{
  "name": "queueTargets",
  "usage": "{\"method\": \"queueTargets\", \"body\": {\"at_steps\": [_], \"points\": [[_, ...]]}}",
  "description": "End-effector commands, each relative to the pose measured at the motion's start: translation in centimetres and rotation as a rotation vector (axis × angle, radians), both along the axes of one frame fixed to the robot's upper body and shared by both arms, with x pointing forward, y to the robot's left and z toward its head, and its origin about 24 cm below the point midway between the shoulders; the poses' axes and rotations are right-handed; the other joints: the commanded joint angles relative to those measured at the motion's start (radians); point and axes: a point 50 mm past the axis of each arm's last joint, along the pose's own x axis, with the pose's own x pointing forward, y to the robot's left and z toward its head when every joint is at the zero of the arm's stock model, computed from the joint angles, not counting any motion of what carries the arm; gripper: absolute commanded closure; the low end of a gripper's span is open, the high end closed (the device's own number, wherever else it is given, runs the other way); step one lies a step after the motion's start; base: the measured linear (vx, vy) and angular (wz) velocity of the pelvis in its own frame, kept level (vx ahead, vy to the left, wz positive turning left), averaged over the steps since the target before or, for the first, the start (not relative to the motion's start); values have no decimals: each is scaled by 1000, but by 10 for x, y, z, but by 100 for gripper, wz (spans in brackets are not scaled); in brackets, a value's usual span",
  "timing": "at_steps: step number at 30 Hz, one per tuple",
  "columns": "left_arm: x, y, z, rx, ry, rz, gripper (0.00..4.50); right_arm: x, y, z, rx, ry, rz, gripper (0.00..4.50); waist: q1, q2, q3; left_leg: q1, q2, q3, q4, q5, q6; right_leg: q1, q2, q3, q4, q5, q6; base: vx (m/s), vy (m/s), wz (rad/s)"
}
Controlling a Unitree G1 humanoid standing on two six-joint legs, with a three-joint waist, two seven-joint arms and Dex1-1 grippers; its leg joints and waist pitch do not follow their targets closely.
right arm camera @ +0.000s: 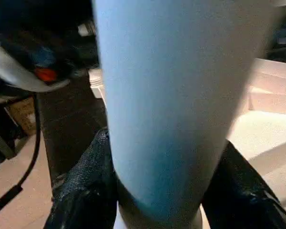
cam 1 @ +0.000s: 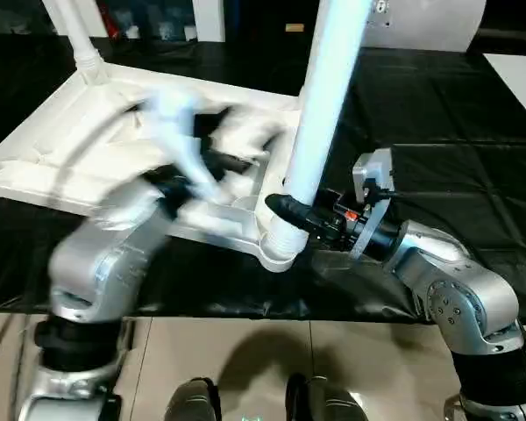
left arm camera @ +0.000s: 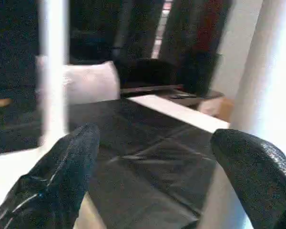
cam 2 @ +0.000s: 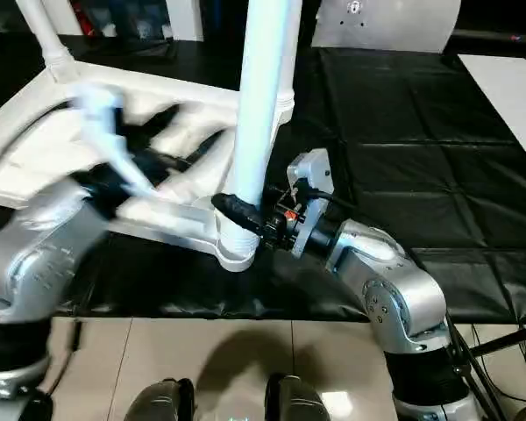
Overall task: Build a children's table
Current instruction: Pick table leg
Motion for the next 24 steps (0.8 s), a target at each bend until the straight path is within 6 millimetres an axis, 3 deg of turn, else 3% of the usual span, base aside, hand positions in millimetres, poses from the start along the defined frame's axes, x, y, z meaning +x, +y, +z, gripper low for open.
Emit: {"method": "queueTargets", "body": {"at_steps": [1,5,8,13,17,20,24], "points": [[-16,-22,3,40,-29,-167,0,2,3,1,-25,-11,-3,262,2,1,-105,-7,50,-4,-58,-55,70,75,-86,67,-75,-273,-180,0,0,0],[-16,-26,-4,74,-13,-174,0,3,4,1,-30,-13,-9,262,0,1,-105,-4,45,-2,-57,-69,60,73,-82,65,-83,-330,-141,0,0,0],[-12,-24,-5,78,-10,-146,0,4,4,1,-33,-15,-10,262,0,3,-105,-1,48,-3,-59,-84,54,70,-81,63,-87,-354,-133,0,0,0],[-2,-4,2,-2,-13,-72,0,7,-2,0,-26,0,-60,262,2,4,-108,-3,47,-4,-58,-77,52,71,-82,62,-84,-330,-143,0,0,0],[9,25,2,-85,12,-12,0,18,-14,-3,-36,38,-187,262,-1,3,-108,-8,42,-3,-58,-74,45,73,-80,60,-82,-321,-151,0,0,0],[14,40,-10,24,36,-6,0,18,-16,-2,-22,62,-188,262,-2,7,-108,-2,44,-4,-61,-76,49,70,-78,61,-80,-326,-130,0,0,0],[15,55,-39,336,66,-81,0,20,-21,-2,-52,49,-241,262,-2,11,-110,7,51,-6,-65,-68,51,65,-80,65,-72,-271,-145,0,0,0]]}}
